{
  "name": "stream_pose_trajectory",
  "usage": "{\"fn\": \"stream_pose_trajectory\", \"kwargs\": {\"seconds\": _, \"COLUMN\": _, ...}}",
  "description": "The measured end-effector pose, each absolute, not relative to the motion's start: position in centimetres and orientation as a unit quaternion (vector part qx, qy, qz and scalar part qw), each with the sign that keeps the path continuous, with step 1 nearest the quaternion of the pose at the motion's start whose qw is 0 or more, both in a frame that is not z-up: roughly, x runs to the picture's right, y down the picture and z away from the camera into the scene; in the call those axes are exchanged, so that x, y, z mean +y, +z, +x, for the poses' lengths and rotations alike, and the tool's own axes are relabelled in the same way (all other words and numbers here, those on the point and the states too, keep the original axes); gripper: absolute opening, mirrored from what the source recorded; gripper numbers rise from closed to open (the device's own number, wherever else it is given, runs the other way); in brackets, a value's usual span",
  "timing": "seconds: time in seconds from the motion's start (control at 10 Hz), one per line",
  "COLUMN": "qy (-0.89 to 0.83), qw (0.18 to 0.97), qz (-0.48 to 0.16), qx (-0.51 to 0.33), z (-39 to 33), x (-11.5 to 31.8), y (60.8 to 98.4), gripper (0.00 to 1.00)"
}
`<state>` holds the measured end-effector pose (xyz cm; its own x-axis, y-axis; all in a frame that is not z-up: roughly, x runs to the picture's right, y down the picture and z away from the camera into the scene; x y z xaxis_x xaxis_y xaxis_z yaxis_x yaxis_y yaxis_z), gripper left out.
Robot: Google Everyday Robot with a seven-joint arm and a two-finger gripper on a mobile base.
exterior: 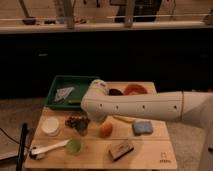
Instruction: Place apple in tray
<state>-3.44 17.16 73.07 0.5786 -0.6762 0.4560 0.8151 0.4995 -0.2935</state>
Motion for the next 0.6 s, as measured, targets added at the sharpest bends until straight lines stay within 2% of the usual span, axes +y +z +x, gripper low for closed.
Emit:
{"fn": "stream_pose_trajectory", "kwargs": {"seconds": 0.1, "qy": -0.434, "qw": 0.856, "qz": -0.243, "qx": -0.141, "z": -3.1, "x": 16.8, "y": 72.96, "gripper": 0.61}}
{"fn": "stream_pose_trajectory", "kwargs": {"seconds": 0.3, "qy": -0.438, "qw": 0.852, "qz": -0.244, "qx": -0.15, "z": -3.39, "x": 16.26, "y": 72.92, "gripper": 0.75}}
{"fn": "stream_pose_trajectory", "kwargs": {"seconds": 0.6, "qy": -0.462, "qw": 0.829, "qz": -0.265, "qx": -0.172, "z": -2.44, "x": 15.99, "y": 72.92, "gripper": 0.76}}
